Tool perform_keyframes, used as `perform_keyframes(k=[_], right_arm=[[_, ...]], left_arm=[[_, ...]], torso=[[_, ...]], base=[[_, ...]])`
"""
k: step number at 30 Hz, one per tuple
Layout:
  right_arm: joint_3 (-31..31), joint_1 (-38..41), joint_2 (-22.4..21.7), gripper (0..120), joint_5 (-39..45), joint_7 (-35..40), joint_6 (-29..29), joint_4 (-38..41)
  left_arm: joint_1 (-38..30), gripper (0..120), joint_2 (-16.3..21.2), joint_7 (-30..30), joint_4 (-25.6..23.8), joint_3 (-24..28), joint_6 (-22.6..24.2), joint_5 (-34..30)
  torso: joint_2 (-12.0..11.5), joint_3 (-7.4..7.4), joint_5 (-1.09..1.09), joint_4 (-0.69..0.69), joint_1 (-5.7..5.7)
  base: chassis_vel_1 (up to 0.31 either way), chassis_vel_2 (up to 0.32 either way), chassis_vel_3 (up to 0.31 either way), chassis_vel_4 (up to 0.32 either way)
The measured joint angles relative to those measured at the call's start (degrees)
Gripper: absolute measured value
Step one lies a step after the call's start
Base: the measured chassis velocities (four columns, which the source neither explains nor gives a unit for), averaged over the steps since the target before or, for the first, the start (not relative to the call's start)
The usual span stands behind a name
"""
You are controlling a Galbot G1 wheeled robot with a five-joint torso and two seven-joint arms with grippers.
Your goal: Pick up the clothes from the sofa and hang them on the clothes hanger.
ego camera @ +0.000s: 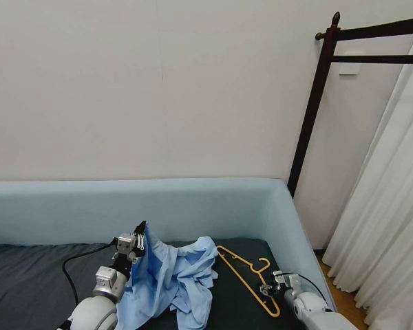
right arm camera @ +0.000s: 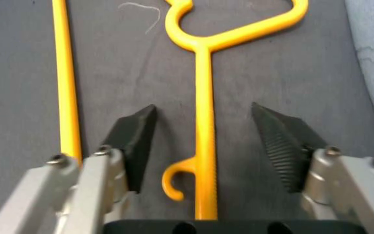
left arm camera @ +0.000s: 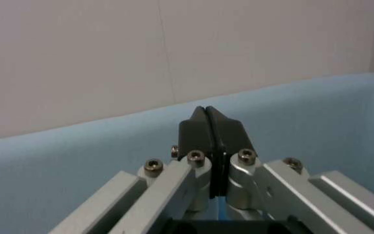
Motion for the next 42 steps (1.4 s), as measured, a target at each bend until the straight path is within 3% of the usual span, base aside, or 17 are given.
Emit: perform_keyframes(k=[5, 9, 11, 13, 14, 24, 32, 37, 41, 42], right_arm=[[-0.1, 0.58, 0.15, 36, -0.84, -1.1, 0.02, -1.69], [0.25, 0.94, 0.4, 27, -2.38, -2.25, 0.13, -3.5], [0.4, 0.95, 0.37, 15, -2.61, -2.52, 0.15, -3.69], [0.45, 0.94, 0.31, 13, -2.5, -2.54, 0.14, -3.61], [0.48, 0.9, 0.14, 5, -2.16, -2.54, 0.05, -3.29], [2.14, -1.21, -1.81, 5, -0.36, -3.34, -0.92, 2.87], [2.65, -2.36, -6.5, 5, 2.38, 5.15, 4.67, 14.24], [2.62, -5.83, -10.47, 5, 0.01, 9.72, 6.11, 26.23], [3.0, -6.99, -11.33, 5, -1.18, 10.44, 6.38, 28.83], [3.74, -9.26, -12.47, 5, -3.61, 11.69, 7.04, 32.92]], left_arm=[[0.24, 0, -0.14, 0.06, -0.02, 0.03, -0.17, 0.35], [0.29, 0, -0.21, 0.11, -0.04, 0.03, -0.31, 0.4], [0.29, 0, -0.18, 0.15, -0.04, 0.03, -0.37, 0.4], [0.28, 0, -0.17, 0.17, -0.04, 0.03, -0.37, 0.4], [0.2, 0, -0.17, 0.19, -0.04, 0.02, -0.38, 0.39], [-0.26, 0, -0.18, 0.16, -0.03, 0.11, -0.24, 0.05], [-0.54, 0, 0.54, -0.09, 0.78, -0.2, 0.23, -1.68], [-0.65, 0, 0.98, -0.01, 1.18, -0.27, 0.23, -1.89], [-0.74, 0, 1.08, -0.02, 1.2, -0.27, 0.23, -1.92], [-0.91, 0, 1.17, 0.01, 1.22, -0.26, 0.23, -1.99]], torso=[[0.0, 0.0, 0.0, 0.0, 0.0], [0.0, -0.01, 0.0, 0.02, 0.0], [0.0, -0.01, 0.0, 0.02, 0.0], [0.0, -0.01, 0.0, 0.02, 0.0], [0.0, -0.01, 0.01, 0.01, 0.0], [0.0, 0.0, 0.01, -0.02, 0.0], [0.0, 0.0, -0.01, 0.01, 0.0], [0.0, -0.01, -0.01, 0.02, 0.0], [0.0, -0.01, -0.02, 0.02, 0.0], [0.0, 0.0, -0.01, 0.02, 0.0]], base=[[0.0, 0.0, 0.0, 0.0], [0.0, 0.0, 0.0, 0.0], [0.0, 0.0, 0.0, 0.0], [0.0, 0.0, 0.0, 0.0], [0.0, 0.0, 0.0, 0.0], [0.0, 0.0, 0.0, 0.0], [0.0, 0.0, 0.0, 0.0], [0.0, 0.0, 0.0, 0.0], [0.0, 0.0, 0.0, 0.0], [0.0, 0.0, 0.0, 0.0]])
